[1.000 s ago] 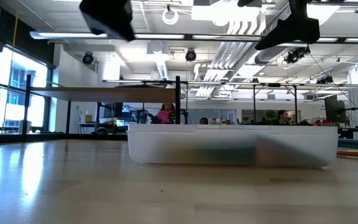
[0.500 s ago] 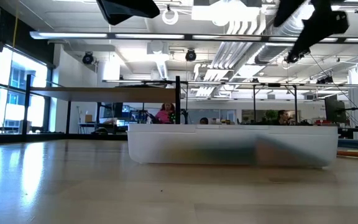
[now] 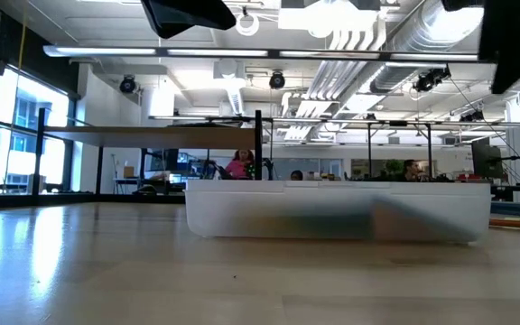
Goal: Pack school essentials
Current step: Put the yellow pencil into the supply box
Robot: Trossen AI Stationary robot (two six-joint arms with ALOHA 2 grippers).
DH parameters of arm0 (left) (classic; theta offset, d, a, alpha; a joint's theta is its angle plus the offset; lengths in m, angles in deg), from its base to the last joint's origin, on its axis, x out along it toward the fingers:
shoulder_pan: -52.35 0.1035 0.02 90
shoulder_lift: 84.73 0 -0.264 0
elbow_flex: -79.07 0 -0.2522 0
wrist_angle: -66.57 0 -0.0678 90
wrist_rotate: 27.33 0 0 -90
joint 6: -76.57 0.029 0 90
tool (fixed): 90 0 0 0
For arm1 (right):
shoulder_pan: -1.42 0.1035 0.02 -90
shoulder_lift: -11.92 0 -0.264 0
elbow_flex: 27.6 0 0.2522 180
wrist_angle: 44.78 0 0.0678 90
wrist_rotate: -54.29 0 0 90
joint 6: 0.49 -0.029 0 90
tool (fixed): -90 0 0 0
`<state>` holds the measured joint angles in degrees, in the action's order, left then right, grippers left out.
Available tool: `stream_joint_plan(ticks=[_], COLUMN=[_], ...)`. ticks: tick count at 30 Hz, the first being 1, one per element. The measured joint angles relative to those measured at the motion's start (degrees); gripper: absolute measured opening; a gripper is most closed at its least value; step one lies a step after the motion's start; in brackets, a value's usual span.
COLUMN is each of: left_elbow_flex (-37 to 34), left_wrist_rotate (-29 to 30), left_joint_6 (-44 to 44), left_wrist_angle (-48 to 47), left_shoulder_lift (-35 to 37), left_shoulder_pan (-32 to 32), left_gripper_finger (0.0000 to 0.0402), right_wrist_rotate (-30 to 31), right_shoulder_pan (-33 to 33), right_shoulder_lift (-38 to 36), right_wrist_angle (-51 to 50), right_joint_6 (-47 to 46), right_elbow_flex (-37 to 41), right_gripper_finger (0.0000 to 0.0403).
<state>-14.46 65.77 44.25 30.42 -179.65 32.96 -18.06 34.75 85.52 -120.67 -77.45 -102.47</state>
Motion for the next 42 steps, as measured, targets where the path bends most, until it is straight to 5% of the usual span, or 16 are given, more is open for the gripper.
stream_joint_plan(ticks=[16,27,42], left_elbow_flex=[0.0,0.0,0.0], left_wrist_rotate=[0.1,0.1,2.5], left_joint_6=[-1.6,-2.0,-2.2], left_wrist_angle=[0.0,0.0,0.0], left_shoulder_lift=[0.0,0.0,0.0], left_shoulder_pan=[0.3,0.3,0.3], left_gripper_finger=[0.0395,0.0395,0.0395], right_wrist_rotate=[-6.0,-10.9,-11.7], right_shoulder_pan=[5.1,4.9,4.9], right_shoulder_lift=[0.0,0.4,9.6], right_wrist_angle=[4.2,16.8,18.4], right_joint_6=[-14.7,-18.6,-18.0], right_elbow_flex=[11.9,22.8,23.1], right_gripper_finger=[0.0361,0.0360,0.0293])
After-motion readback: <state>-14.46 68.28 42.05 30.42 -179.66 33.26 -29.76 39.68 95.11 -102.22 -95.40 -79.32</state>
